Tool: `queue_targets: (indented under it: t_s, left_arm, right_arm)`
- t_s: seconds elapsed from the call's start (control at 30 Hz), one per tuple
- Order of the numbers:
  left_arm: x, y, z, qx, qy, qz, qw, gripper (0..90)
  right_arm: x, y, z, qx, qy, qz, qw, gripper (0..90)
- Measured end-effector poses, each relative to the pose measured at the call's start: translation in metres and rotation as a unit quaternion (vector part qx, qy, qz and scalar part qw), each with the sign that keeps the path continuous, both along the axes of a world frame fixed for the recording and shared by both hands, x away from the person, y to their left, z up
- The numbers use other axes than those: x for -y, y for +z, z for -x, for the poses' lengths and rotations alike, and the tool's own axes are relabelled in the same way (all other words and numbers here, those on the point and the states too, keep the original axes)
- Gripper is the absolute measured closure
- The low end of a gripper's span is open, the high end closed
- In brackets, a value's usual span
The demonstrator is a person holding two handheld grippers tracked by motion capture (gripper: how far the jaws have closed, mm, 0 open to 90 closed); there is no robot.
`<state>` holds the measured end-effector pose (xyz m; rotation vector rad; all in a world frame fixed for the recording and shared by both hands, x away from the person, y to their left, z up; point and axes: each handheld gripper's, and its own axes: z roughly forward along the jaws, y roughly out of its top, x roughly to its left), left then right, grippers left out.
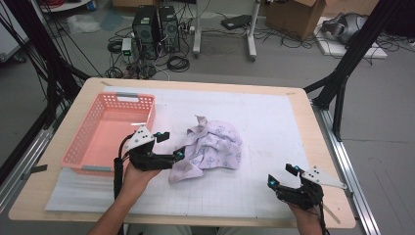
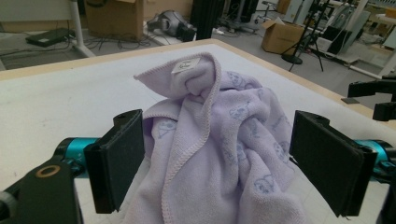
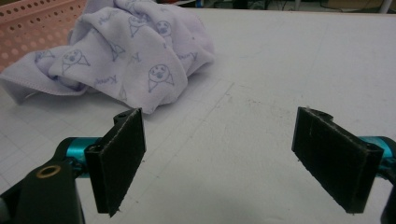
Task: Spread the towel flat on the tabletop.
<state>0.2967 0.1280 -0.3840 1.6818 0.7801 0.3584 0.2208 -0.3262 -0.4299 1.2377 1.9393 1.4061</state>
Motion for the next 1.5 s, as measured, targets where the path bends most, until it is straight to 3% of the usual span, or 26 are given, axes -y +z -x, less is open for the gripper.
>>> queue_targets:
  t_s: [0.4, 0.63, 0.77, 0.83, 0.93, 1.03, 1.17, 1.23, 1.3, 1.43, 1.5]
  left_arm:
    - [0.019, -0.014, -0.019, -0.032, -0.024, -0.023, 0.999, 30.3]
    - [0.039, -0.033, -0.033, -0.065, -0.033, -0.062, 0.9954, 30.7]
    - [0.052, -0.041, -0.035, -0.071, -0.032, -0.101, 0.9918, 34.1]
    - [0.055, -0.043, -0.035, -0.065, -0.039, -0.122, 0.9897, 44.0]
    - [0.055, -0.043, -0.033, -0.048, -0.051, -0.143, 0.9873, 66.4]
    - [0.053, -0.04, -0.031, -0.038, -0.055, -0.132, 0.989, 76.0]
    - [0.05, -0.033, -0.026, -0.026, -0.057, -0.106, 0.9924, 77.1]
    - [0.047, -0.031, -0.025, -0.023, -0.058, -0.098, 0.9932, 77.1]
    - [0.046, -0.03, -0.026, -0.024, -0.056, -0.096, 0.9935, 77.1]
    - [0.043, -0.027, -0.023, -0.016, -0.057, -0.083, 0.9948, 77.4]
    - [0.041, -0.024, -0.022, -0.012, -0.058, -0.073, 0.9956, 77.7]
  right_arm:
    - [-0.002, -0.002, 0.0, -0.007, 0.002, 0.006, 1.0, 16.4]
    - [-0.005, -0.004, -0.002, -0.017, 0.005, 0.019, 0.9997, 16.5]
    - [-0.009, -0.005, -0.005, -0.02, 0.006, 0.02, 0.9996, 16.5]
    - [-0.01, -0.006, -0.007, -0.023, 0.007, 0.021, 0.9995, 16.5]
    - [-0.012, -0.008, -0.009, -0.032, 0.005, 0.02, 0.9993, 16.5]
    - [-0.014, -0.008, -0.015, -0.038, 0.005, 0.013, 0.9992, 16.5]
    - [-0.025, -0.011, -0.032, -0.053, 0.02, 0.017, 0.9983, 16.6]
    - [-0.038, -0.012, -0.043, -0.059, 0.034, 0.05, 0.9964, 16.7]
    - [-0.055, -0.012, -0.053, -0.064, 0.053, 0.064, 0.9945, 17.5]
    - [-0.08, -0.016, -0.077, -0.076, 0.067, 0.051, 0.9935, 25.9]
    - [-0.087, -0.02, -0.088, -0.094, 0.075, 0.036, 0.9921, 39.4]
